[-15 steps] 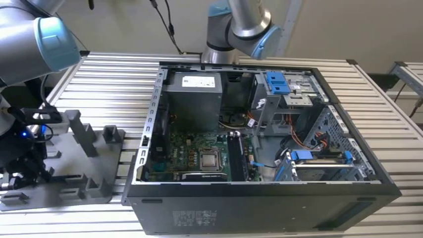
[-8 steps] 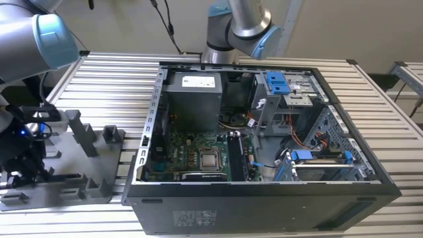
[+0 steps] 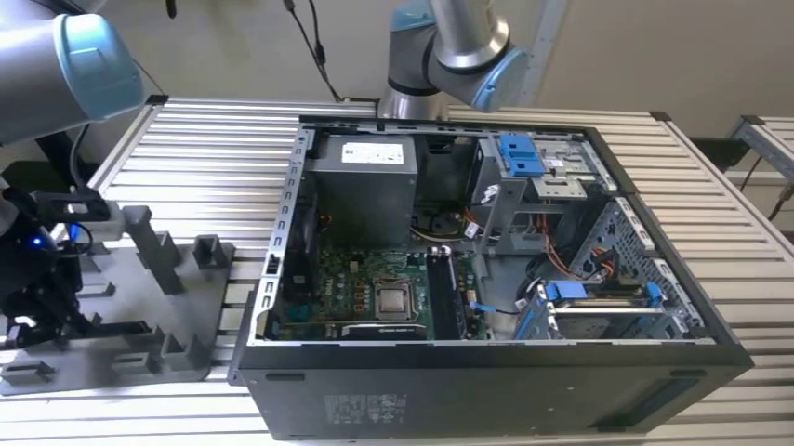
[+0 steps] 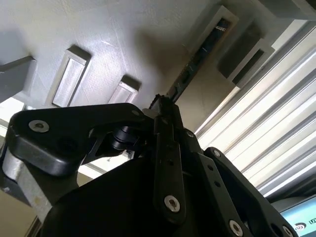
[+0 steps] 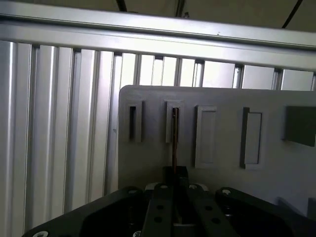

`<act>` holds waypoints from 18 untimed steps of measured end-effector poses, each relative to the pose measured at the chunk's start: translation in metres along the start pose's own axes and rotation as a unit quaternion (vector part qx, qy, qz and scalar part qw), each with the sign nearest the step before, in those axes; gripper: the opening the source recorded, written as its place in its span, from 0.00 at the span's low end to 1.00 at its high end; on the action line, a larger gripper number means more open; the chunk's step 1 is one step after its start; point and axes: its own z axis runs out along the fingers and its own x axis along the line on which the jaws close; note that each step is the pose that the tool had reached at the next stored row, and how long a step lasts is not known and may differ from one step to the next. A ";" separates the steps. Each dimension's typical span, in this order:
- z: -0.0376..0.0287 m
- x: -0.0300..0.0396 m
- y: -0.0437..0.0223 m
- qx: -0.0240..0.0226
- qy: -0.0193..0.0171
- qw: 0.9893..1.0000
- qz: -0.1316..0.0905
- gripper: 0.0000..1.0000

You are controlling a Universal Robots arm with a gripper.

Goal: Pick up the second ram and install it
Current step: 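Pick up the second ram and move it above second insertion slot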

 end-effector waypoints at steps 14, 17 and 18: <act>-0.0149 -0.0002 0.0002 0.000 0.000 1.000 0.000 0.14; -0.0181 -0.0003 0.0003 0.000 0.000 1.000 0.000 0.14; -0.0192 -0.0003 0.0003 0.000 0.000 1.000 0.000 0.14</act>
